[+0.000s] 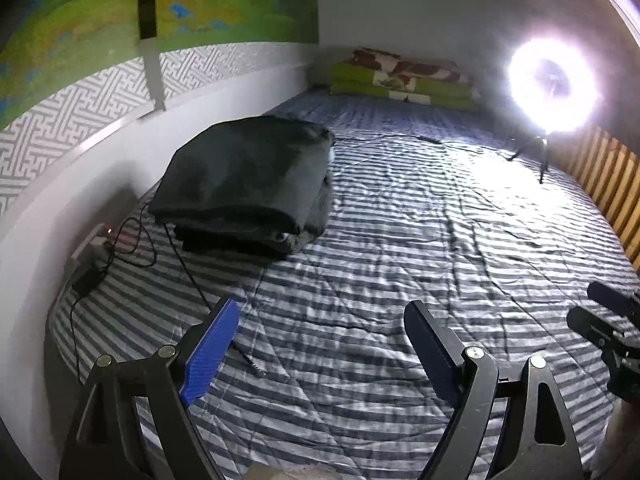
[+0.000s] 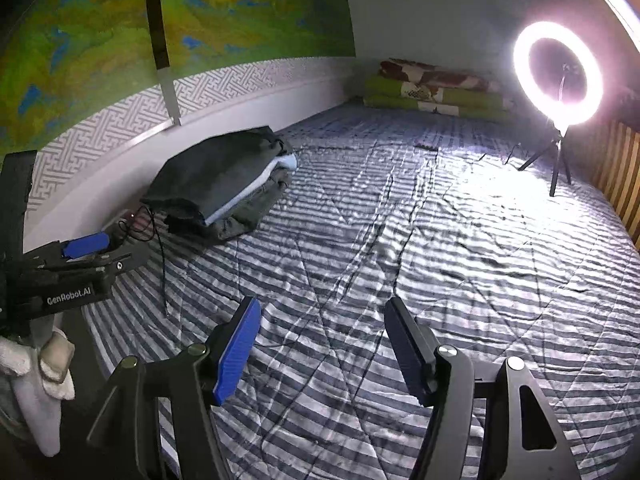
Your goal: Fold large clothes
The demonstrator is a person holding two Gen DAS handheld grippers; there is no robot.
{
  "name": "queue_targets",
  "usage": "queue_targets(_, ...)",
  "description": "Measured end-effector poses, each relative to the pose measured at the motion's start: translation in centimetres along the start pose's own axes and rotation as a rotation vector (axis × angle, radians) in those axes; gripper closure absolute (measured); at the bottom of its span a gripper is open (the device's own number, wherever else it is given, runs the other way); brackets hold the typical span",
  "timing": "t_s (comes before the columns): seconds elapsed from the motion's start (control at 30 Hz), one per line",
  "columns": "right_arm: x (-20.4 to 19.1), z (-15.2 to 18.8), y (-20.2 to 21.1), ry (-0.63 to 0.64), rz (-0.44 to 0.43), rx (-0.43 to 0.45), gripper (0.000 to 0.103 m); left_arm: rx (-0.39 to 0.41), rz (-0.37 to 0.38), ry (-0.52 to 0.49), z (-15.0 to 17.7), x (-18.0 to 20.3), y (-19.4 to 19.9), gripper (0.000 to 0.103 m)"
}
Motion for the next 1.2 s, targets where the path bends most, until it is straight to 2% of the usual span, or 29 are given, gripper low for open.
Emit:
queue_targets(0.2, 0.0, 0.9, -2.2, -0.002, 0.011, -0.041, 0.043, -0.026, -0.024, 0.026, 1.0, -0.9, -1.1, 0.016)
queue_targets(0.3, -0.3, 1.1, -2.6, -0.004, 0.003, -0.052, 0.043, -0.015, -0.017, 0.024, 0.9, -0.5, -0.9, 0.015)
queue_targets(0.5, -1.4, 1.3, -2.3, 0.039, 0.011, -0.035, 0.042, 0.009, -0.025, -0.001, 1.0, 0.1, -0.4, 0.014)
queue_targets(1.2, -1.5, 1.4, -2.5, 0.038, 0.005, -0.044, 0.042, 0.005, -0.04, 0.016, 1.3, -0.7, -0.7, 0.011)
Point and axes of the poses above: each gripper's, at about its wrist camera, not at the fingertips, and y roughly against the way its jaws point, x to its right, z to its underside, the point moved 7 cm from there along -y, roughly the way its jaws point, and after that the axes turned 7 degrees about z, right-handed, at the moved point
